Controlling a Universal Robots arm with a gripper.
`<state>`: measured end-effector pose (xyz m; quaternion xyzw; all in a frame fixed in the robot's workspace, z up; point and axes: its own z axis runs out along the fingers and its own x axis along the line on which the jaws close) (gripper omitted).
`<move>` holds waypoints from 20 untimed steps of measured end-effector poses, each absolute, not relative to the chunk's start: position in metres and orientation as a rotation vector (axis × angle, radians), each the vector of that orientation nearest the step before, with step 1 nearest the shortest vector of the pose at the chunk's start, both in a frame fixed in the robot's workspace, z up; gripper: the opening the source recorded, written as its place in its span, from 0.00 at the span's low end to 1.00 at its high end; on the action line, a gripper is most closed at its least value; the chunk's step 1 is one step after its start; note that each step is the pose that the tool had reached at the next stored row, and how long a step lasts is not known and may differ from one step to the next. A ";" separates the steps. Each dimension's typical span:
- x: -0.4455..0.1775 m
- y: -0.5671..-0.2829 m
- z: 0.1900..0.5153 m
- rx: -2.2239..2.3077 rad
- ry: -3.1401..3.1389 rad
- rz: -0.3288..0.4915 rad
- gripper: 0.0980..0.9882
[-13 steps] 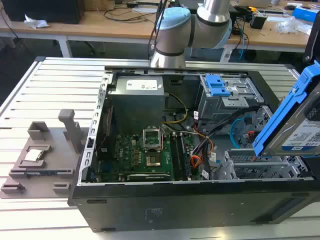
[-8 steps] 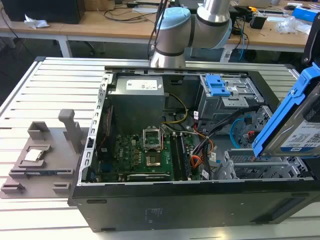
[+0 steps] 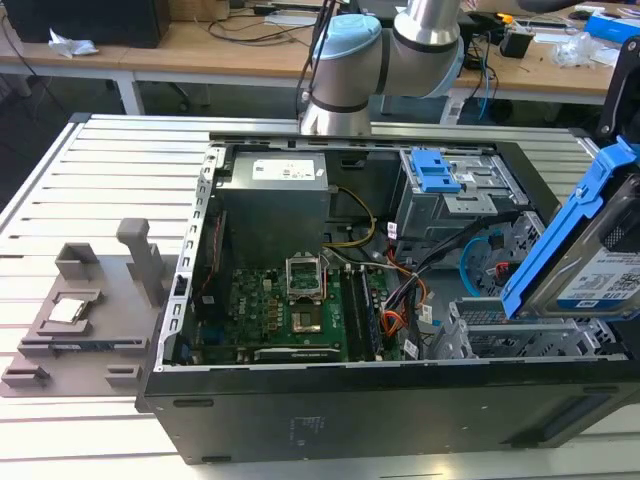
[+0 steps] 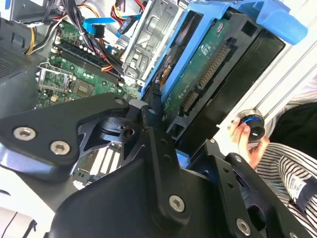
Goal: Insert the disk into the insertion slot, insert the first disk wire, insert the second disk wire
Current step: 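Insert the disk into the insertion slot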
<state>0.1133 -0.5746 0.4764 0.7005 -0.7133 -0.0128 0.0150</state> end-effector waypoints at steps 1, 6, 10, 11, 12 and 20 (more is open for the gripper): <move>0.113 -0.575 0.476 2.180 -2.220 -0.040 0.30; 0.113 -0.575 0.473 2.180 -2.220 -0.040 0.30; 0.113 -0.575 0.469 2.180 -2.220 -0.040 0.30; 0.113 -0.575 0.469 2.180 -2.220 -0.040 0.30; 0.113 -0.575 0.468 2.180 -2.220 -0.040 0.30; 0.113 -0.575 0.461 2.180 -2.220 -0.040 0.30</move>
